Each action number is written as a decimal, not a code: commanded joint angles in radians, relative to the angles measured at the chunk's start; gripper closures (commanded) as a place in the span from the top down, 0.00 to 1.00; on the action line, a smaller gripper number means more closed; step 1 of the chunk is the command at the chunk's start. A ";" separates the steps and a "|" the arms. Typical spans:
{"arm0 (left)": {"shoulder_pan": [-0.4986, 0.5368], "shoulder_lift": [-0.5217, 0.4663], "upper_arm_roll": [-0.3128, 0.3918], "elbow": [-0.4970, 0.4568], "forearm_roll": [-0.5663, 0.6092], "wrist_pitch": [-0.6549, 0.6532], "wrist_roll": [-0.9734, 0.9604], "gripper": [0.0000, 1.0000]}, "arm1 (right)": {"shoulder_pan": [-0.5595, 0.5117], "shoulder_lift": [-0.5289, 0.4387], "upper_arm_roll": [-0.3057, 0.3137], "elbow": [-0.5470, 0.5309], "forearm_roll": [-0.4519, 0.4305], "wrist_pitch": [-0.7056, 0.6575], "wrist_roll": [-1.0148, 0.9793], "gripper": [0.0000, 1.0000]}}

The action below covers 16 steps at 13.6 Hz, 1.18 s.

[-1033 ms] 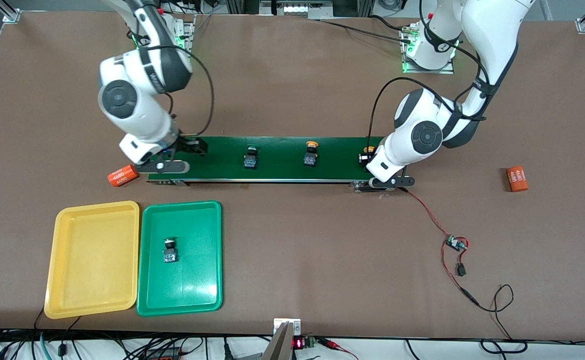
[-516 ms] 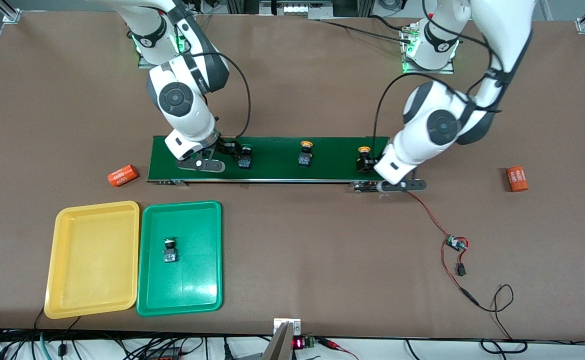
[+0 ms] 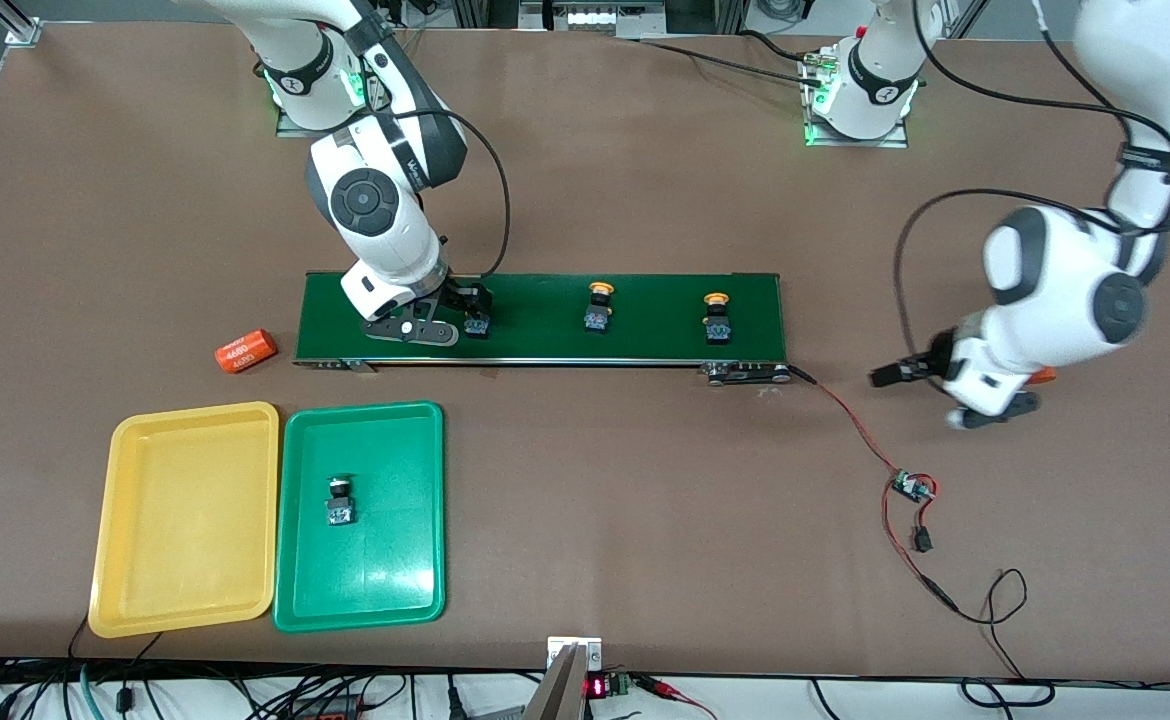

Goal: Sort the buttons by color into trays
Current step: 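Grasp a button with the right gripper while the left gripper reaches the cylinder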

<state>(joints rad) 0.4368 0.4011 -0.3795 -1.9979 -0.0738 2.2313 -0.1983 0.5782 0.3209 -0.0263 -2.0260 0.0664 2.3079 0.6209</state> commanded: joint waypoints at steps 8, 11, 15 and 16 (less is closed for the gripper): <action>0.172 0.018 0.059 0.008 0.428 -0.061 0.163 1.00 | 0.034 0.072 -0.003 0.006 0.012 0.018 -0.006 0.85; 0.194 0.051 0.059 0.010 0.518 -0.024 0.165 1.00 | 0.025 0.060 -0.004 0.009 0.013 0.005 -0.029 0.27; 0.214 0.108 0.059 0.014 0.552 0.056 0.172 1.00 | -0.011 0.017 -0.006 0.018 0.012 -0.034 -0.056 0.00; 0.214 0.117 0.059 0.016 0.552 0.076 0.183 1.00 | -0.020 0.010 -0.007 0.032 0.012 -0.054 -0.078 0.00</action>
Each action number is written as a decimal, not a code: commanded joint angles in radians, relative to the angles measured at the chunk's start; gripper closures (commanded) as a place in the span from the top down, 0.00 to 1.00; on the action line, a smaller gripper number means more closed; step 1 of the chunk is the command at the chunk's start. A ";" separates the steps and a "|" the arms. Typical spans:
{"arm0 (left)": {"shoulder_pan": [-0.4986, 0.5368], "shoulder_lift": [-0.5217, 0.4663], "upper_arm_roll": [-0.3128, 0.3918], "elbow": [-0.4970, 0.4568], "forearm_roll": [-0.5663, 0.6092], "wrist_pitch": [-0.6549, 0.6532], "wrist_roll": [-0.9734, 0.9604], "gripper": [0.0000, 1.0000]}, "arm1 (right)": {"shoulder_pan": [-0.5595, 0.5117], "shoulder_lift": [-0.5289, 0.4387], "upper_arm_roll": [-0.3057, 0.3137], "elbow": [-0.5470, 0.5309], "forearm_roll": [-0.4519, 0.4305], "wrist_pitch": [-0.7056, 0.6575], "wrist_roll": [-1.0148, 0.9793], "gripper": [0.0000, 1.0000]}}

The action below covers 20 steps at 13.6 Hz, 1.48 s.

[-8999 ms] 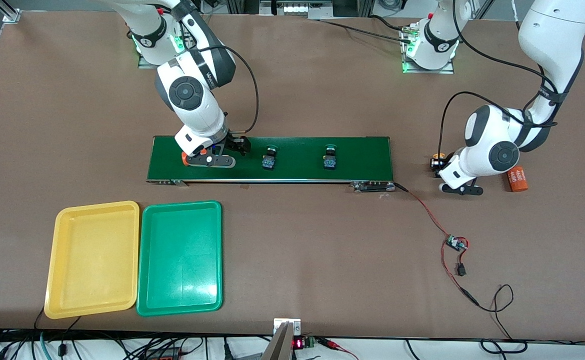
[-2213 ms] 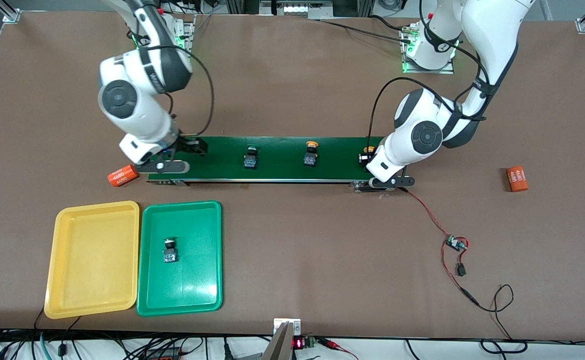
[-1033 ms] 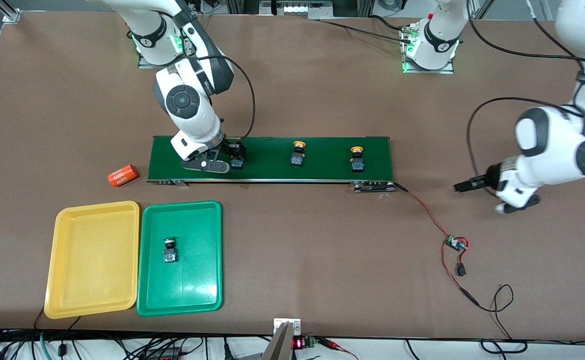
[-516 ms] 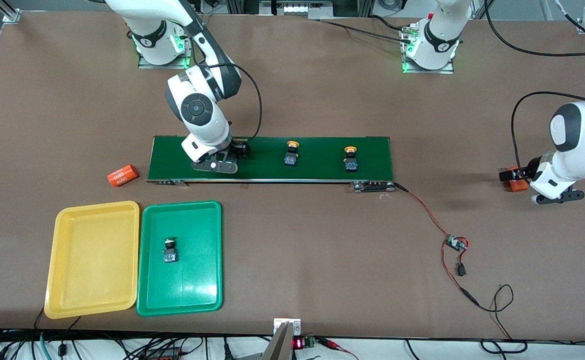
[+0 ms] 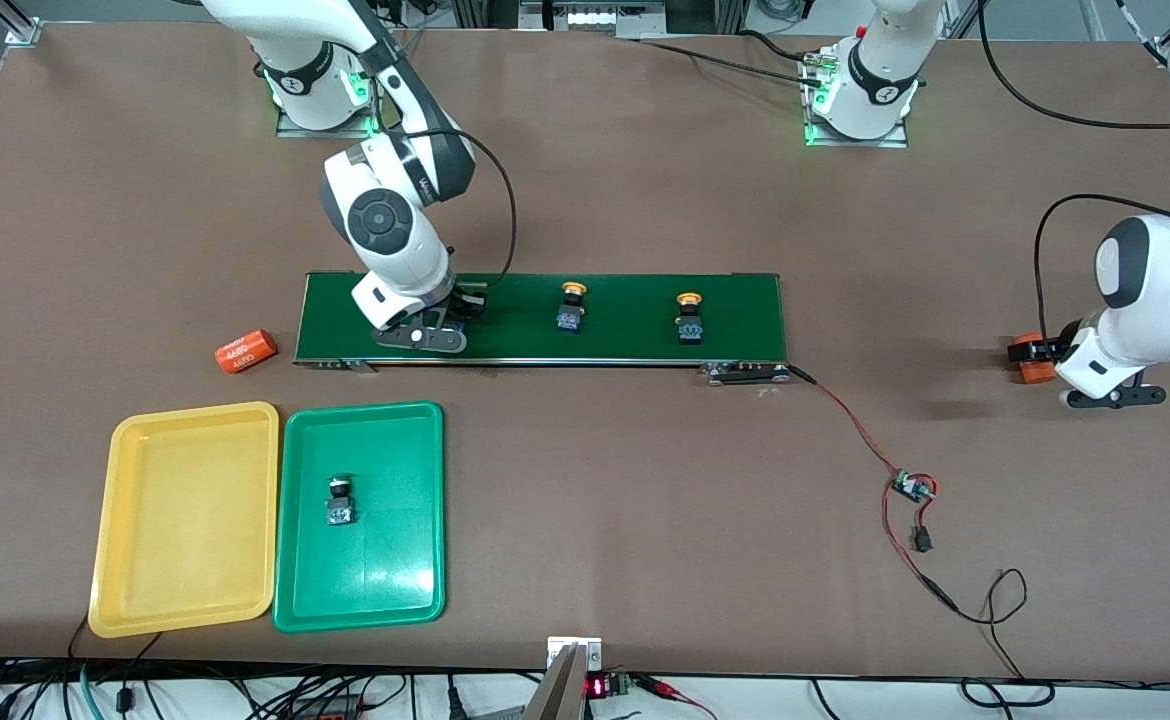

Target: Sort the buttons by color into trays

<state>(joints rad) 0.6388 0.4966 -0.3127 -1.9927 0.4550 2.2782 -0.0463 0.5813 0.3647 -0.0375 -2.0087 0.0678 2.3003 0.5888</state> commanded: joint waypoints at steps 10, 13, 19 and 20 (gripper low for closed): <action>0.021 0.088 0.017 0.064 0.024 0.057 0.135 0.77 | -0.205 0.242 -0.005 0.529 -0.048 -0.104 -0.478 0.00; 0.019 0.086 0.017 0.063 0.024 0.052 0.138 0.36 | -0.221 0.348 -0.005 0.587 -0.046 -0.006 -0.480 0.00; -0.022 0.013 0.004 0.055 0.019 0.000 0.198 0.00 | -0.236 0.396 -0.007 0.585 -0.046 0.071 -0.481 0.49; -0.036 -0.001 -0.014 0.055 0.016 0.000 0.198 0.00 | -0.239 0.395 -0.005 0.585 -0.045 0.070 -0.480 0.66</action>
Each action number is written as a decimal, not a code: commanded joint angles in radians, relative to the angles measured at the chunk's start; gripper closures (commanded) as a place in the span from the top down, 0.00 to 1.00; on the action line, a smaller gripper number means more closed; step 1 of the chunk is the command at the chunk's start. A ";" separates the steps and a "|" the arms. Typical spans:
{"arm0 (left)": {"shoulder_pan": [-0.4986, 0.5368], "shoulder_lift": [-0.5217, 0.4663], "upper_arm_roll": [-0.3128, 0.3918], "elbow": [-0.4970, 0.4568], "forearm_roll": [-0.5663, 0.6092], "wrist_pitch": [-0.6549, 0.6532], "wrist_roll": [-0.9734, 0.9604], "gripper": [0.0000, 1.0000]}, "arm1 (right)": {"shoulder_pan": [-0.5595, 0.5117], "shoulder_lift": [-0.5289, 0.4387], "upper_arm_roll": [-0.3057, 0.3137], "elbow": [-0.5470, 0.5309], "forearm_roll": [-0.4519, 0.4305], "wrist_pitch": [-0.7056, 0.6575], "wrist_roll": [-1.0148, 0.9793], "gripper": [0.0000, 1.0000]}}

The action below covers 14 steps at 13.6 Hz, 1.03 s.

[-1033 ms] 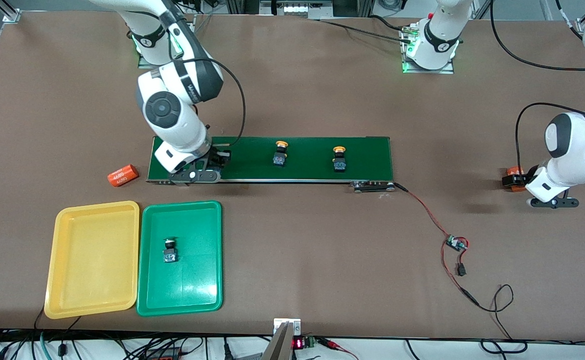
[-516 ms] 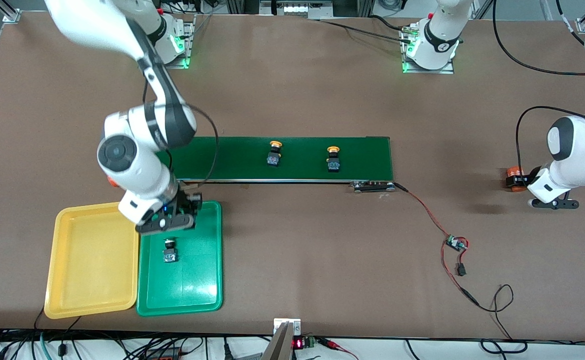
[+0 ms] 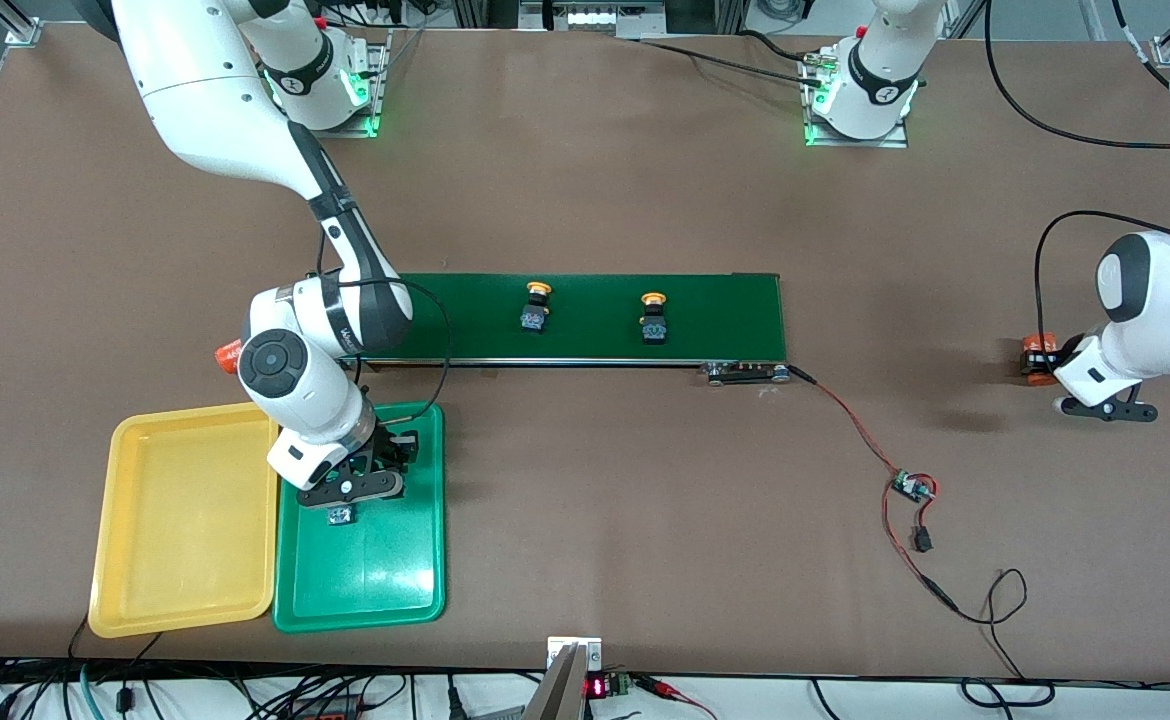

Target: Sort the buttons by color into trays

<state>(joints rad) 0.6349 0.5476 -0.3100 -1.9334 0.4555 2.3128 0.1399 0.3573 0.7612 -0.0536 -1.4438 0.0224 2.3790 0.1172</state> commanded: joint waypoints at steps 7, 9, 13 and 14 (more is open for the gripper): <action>-0.280 -0.208 -0.147 -0.024 -0.006 -0.108 0.014 0.00 | -0.017 -0.091 0.011 -0.027 0.002 -0.173 0.010 0.77; -0.342 -0.233 -0.175 -0.025 -0.017 -0.108 0.045 0.00 | -0.023 -0.173 0.011 -0.091 0.004 -0.259 0.022 0.80; -0.471 -0.224 -0.202 -0.029 -0.018 -0.112 0.278 0.00 | -0.029 -0.409 0.014 -0.385 0.007 -0.254 0.065 0.80; -0.498 -0.213 -0.202 -0.039 -0.020 -0.110 0.358 0.00 | -0.026 -0.457 0.015 -0.442 0.022 -0.254 0.121 0.80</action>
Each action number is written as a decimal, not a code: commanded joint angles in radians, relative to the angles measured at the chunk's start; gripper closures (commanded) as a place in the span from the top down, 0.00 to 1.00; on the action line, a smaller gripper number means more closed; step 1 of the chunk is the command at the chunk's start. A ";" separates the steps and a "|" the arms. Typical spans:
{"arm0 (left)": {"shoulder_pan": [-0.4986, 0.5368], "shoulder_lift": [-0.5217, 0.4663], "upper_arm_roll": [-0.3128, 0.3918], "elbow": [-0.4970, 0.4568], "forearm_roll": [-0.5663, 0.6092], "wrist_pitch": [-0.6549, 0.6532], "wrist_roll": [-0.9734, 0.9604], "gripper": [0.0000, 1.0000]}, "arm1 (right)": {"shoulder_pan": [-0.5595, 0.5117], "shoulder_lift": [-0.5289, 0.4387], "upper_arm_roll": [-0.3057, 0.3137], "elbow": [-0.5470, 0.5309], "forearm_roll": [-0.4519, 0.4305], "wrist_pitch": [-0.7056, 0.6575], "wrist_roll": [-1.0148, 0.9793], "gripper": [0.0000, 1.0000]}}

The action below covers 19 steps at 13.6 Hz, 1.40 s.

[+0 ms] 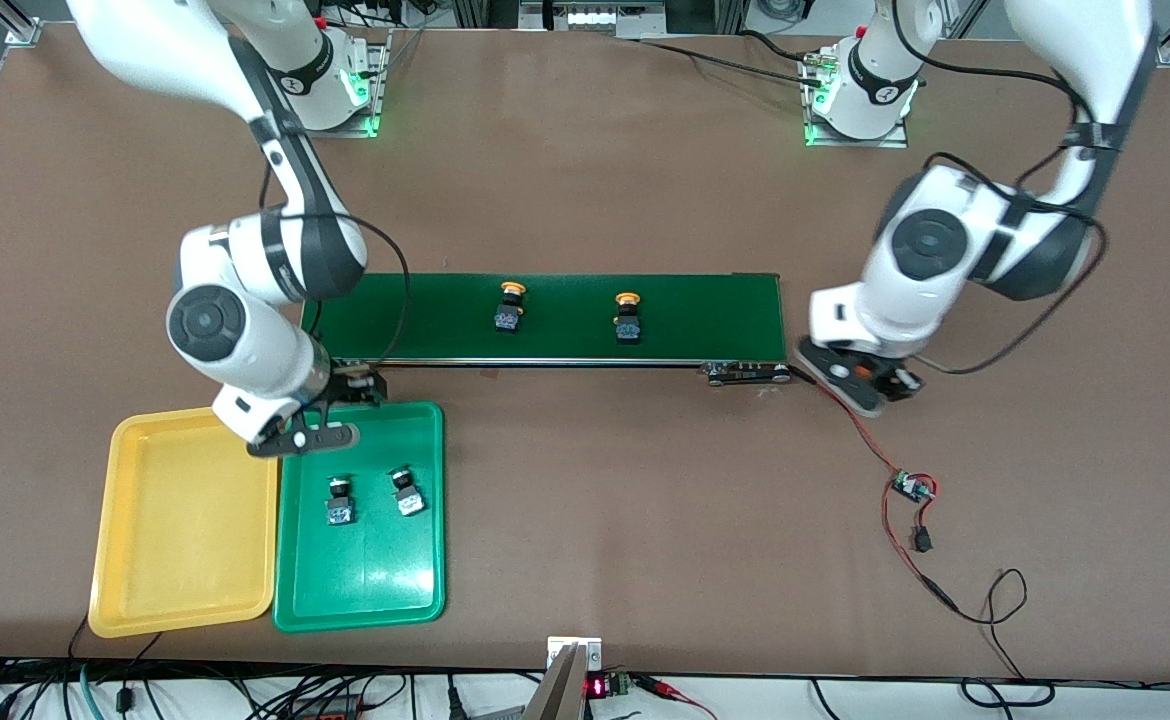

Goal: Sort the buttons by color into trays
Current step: 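Lower the orange cylinder onto the conveyor while the right gripper reaches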

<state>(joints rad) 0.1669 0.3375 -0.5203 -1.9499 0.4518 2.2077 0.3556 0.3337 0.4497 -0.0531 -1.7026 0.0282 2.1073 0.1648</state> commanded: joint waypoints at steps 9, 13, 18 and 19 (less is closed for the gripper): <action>-0.290 0.049 0.008 -0.043 -0.016 0.000 0.396 0.00 | 0.174 -0.204 0.019 -0.388 0.022 0.235 0.413 1.00; -0.317 0.084 0.008 -0.043 -0.016 0.021 0.396 0.00 | 0.223 -0.181 0.018 -0.384 0.016 0.243 0.524 1.00; -0.317 0.095 0.008 -0.044 -0.019 0.024 0.372 1.00 | 0.263 -0.138 0.019 -0.376 0.016 0.284 0.643 1.00; -0.317 0.091 0.006 -0.043 -0.021 0.026 0.371 1.00 | 0.271 -0.129 0.019 -0.374 0.018 0.292 0.666 1.00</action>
<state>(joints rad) -0.1466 0.4416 -0.5178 -1.9938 0.4505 2.2267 0.7162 0.5746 0.3034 -0.0270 -2.0825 0.0412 2.3790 0.7710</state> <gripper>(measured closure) 0.366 0.000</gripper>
